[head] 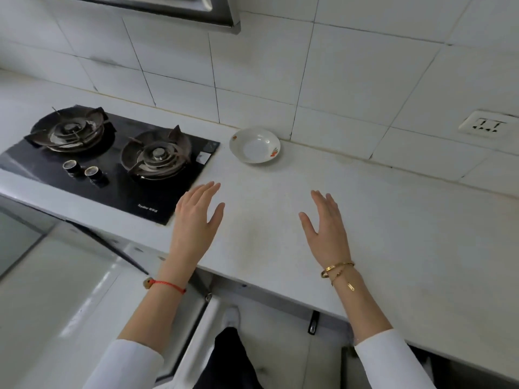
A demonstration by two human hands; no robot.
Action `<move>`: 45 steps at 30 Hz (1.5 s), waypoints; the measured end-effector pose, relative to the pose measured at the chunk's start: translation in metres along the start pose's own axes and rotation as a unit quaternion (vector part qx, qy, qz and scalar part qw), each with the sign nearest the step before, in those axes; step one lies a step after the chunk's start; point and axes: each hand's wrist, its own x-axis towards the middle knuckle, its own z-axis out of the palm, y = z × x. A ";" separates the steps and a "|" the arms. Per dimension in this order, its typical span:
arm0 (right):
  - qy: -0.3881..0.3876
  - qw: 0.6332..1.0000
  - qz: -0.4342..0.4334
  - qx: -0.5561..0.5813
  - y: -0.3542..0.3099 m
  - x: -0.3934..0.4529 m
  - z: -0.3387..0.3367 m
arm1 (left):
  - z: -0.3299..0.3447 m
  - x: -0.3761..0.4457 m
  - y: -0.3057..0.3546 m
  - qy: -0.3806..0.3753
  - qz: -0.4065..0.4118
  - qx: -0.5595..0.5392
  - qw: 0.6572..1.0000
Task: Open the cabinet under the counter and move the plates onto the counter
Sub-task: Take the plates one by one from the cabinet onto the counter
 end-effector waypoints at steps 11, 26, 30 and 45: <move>-0.026 1.000 -0.002 -0.010 0.002 -0.110 -0.022 | -0.046 -0.116 0.035 -0.003 -0.021 -0.011 1.000; 0.029 0.998 0.061 0.011 -0.016 -0.184 0.005 | -0.072 -0.157 0.018 -0.063 -0.003 -0.054 0.997; 0.016 0.998 0.051 0.014 -0.013 -0.198 0.018 | -0.067 -0.168 0.008 -0.060 -0.006 -0.067 0.996; 0.009 0.999 0.045 -0.014 0.113 -0.257 0.134 | 0.083 -0.259 -0.047 -0.103 -0.003 -0.064 0.993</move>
